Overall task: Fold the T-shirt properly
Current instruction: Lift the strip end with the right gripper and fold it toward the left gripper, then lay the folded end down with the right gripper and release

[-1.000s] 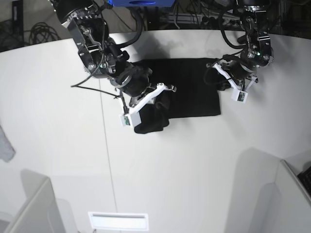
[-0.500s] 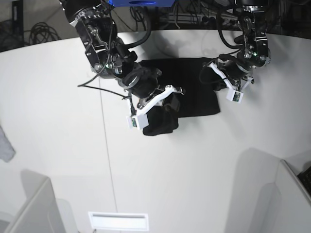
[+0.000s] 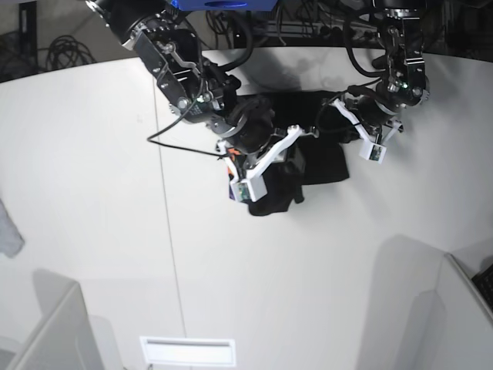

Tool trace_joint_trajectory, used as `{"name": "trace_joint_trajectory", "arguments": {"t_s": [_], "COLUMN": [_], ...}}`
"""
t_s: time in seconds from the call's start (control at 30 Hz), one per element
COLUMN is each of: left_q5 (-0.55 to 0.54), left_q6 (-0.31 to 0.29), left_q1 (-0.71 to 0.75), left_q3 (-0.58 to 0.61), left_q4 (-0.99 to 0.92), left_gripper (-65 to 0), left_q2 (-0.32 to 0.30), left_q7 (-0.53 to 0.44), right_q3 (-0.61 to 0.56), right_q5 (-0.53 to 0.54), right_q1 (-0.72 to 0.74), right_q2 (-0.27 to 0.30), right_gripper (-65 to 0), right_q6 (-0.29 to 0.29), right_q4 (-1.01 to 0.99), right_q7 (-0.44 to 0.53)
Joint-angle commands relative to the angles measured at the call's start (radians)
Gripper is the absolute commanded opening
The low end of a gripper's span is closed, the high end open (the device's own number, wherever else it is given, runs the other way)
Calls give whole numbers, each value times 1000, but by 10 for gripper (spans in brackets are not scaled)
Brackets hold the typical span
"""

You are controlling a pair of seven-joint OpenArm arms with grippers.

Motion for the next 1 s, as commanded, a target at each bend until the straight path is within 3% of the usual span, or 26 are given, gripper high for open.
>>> {"name": "trace_joint_trajectory", "arguments": {"t_s": [0.0, 0.3, 0.6, 0.97], "left_q5": [33, 33, 32, 23], "left_q6": [9, 9, 9, 4], "left_q1": [12, 39, 60, 148], "left_q3": [-18, -120, -135, -408], "left_q4": [11, 71, 76, 155], "left_gripper": [-650, -650, -650, -650], "left_q2": [-9, -9, -10, -7], "left_q7": [53, 57, 56, 61], "right_q3": [-6, -88, -157, -184], "right_q5": [-1, 4, 6, 4], "right_q1": [20, 87, 136, 149], "right_q2": [-7, -23, -44, -50], "right_gripper": [-650, -650, -650, -650], "right_q6": [9, 9, 6, 6], "right_q4": [7, -70, -153, -204], "right_q7": [27, 35, 41, 70]}}
